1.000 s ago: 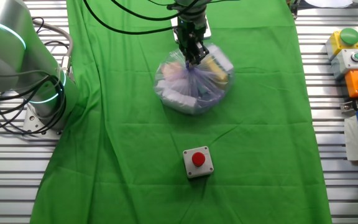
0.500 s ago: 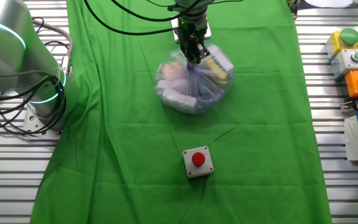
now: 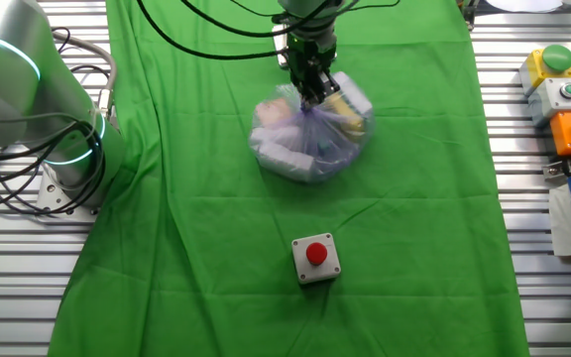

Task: Pick up a bag of things

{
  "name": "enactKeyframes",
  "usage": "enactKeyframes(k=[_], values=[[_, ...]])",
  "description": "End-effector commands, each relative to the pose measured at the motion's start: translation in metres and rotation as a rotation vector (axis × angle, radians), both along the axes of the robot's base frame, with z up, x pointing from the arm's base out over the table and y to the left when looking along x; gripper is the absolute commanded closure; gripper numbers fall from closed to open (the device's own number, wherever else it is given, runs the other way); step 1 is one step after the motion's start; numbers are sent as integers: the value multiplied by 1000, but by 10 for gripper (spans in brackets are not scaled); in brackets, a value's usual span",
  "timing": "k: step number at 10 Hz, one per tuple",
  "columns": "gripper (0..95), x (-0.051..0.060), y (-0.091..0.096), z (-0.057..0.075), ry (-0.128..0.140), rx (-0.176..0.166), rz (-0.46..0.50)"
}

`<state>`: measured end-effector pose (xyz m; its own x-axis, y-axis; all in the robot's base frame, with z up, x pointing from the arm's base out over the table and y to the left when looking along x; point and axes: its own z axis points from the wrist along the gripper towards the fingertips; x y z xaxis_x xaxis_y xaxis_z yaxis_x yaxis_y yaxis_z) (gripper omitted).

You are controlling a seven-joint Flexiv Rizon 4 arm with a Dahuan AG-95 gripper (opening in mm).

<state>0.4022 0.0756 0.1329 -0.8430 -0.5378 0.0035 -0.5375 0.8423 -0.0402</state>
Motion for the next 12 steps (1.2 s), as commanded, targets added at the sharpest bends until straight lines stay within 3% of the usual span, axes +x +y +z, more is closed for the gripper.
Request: enactKeyframes(k=[1,7,12], values=[[950,0,0,11,4,7,3],[950,-2,-6,56,34,23,52],[950,-5,-9,78,55,25,64]])
